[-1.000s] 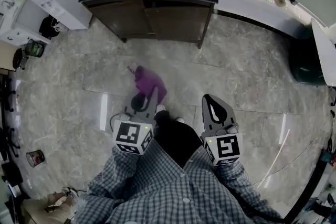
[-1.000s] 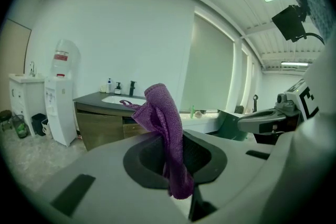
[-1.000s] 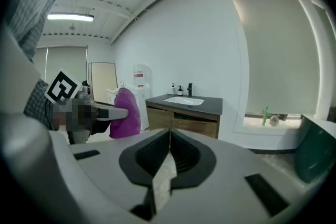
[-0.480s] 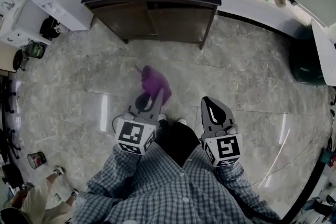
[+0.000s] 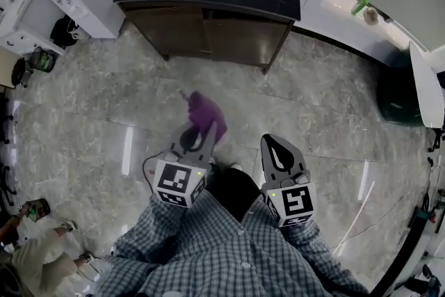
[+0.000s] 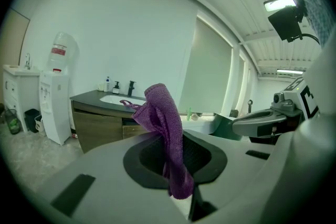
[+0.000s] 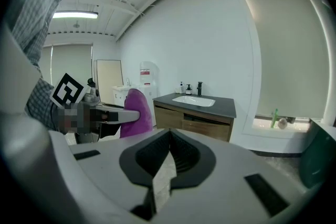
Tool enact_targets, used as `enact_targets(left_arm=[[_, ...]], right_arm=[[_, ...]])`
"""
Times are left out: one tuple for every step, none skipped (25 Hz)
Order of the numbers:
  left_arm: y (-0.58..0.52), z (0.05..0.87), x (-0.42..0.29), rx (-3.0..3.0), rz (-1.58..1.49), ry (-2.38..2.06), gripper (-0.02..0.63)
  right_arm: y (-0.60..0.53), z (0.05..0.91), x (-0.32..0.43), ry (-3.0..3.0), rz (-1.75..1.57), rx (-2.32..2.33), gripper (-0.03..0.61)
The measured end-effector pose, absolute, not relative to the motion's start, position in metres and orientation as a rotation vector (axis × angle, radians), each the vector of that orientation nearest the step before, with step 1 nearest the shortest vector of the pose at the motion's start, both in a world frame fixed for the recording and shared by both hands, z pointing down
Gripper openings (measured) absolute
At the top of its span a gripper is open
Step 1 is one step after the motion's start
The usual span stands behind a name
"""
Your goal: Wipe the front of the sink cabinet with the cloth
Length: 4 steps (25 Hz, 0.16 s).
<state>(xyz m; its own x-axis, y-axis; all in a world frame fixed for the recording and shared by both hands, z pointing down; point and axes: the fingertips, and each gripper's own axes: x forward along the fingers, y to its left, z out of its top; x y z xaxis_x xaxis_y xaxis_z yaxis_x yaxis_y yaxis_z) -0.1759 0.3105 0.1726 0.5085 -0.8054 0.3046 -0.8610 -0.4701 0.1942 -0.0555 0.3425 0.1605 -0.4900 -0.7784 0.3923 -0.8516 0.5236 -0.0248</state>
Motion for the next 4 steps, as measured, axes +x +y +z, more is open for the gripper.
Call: enact_targets(left_arm=[[0.31, 0.173, -0.179, 2.432, 0.243, -1.393, 0.054], [0.31, 0.173, -0.183, 2.43, 0.242, -1.394, 0.054], [0.31, 0.174, -0.188, 2.427, 0.241, -1.396, 0.054], [0.31, 0.174, -0.192, 2.425, 0.24, -1.399, 0.054]], right_arm=[[0.343, 0.16, -0.059, -2.435, 0.308, 1.349, 0.018], [0.343, 0.16, -0.063, -2.436, 0.308, 1.343, 0.018], [0.343, 0.161, -0.067, -2.439, 0.306, 1.335, 0.018], [0.343, 0.161, -0.072, -2.441, 0.303, 1.328, 0.018]])
